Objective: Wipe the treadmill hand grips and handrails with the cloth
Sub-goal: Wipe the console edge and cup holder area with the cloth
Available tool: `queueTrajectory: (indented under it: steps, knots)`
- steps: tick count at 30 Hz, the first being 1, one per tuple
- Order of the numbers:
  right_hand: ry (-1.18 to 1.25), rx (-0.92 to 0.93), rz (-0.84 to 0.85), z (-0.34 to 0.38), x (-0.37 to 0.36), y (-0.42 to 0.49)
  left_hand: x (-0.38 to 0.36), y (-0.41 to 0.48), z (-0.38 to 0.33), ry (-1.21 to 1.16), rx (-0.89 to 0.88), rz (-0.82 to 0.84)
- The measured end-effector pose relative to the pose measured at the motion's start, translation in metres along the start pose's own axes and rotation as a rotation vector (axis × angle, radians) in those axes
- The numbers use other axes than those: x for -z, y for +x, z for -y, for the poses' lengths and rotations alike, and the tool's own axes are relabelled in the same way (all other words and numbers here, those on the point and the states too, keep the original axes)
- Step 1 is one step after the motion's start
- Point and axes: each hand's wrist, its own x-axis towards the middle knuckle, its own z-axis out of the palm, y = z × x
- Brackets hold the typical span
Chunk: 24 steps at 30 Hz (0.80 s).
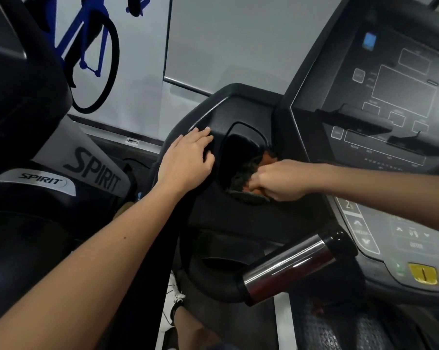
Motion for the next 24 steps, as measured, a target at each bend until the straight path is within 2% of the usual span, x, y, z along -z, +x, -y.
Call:
queueTrajectory:
  steps: [3,5,8,12,14,15,18,19,22,24]
  knots:
    - [-0.311,-0.060,0.033,-0.010,-0.003,0.022,0.001,0.000,-0.001,0.003,-0.002,0.008]
    - [-0.393,-0.092,0.069,-0.013,-0.006,0.031,0.001,0.000,-0.001,0.002,0.004,0.007]
    - [-0.330,-0.146,0.091,0.000,-0.008,0.031,0.001,0.000,-0.001,0.002,0.002,0.005]
    - [0.127,-0.107,0.009,0.014,0.004,0.004,0.000,-0.002,-0.002,0.021,0.007,0.003]
    - [0.232,-0.064,0.040,0.010,0.010,-0.005,-0.001,-0.002,-0.003,0.022,0.007,0.003]
    - [0.181,-0.065,0.059,0.006,0.010,-0.004,-0.001,-0.002,-0.002,0.023,0.008,0.000]
    - [-0.219,-0.174,0.126,0.001,0.002,0.018,0.000,-0.002,-0.002,0.027,0.003,0.008]
    - [-0.284,-0.191,0.124,0.000,-0.002,0.025,0.000,-0.002,-0.002,0.030,0.000,0.010]
    - [-0.258,-0.207,0.142,0.000,-0.007,0.029,0.000,-0.002,-0.002,0.020,0.001,0.010]
    - [-0.089,-0.204,0.169,0.012,-0.003,0.020,0.000,-0.002,-0.002,0.014,0.002,0.005]
